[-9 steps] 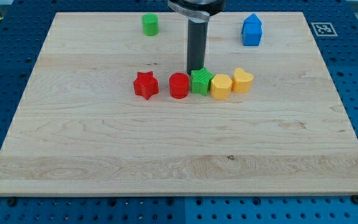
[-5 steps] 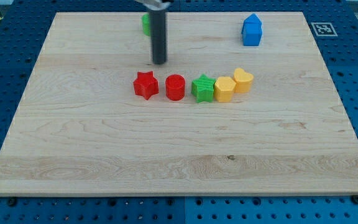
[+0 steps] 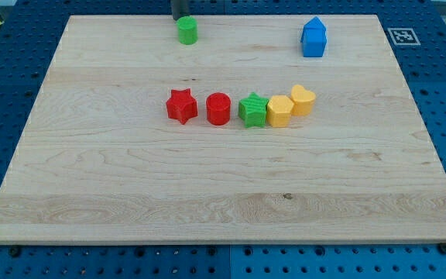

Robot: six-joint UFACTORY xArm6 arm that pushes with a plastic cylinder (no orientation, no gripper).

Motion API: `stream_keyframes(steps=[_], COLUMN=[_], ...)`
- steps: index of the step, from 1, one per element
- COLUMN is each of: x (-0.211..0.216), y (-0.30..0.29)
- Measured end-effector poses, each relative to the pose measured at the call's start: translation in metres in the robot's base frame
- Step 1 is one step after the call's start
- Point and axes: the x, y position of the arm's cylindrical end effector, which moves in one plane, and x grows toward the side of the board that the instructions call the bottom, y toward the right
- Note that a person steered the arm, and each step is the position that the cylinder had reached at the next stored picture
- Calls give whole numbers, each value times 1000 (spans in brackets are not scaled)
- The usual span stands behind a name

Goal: Slide the green circle slightly down and left a bit

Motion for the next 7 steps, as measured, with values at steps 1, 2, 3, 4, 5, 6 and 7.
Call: stream_keyframes(steps=[1, 2, 3, 4, 5, 6, 7], x=[12, 31, 38, 30, 32, 43, 46], y=[-1, -1, 2, 28, 64, 59, 40])
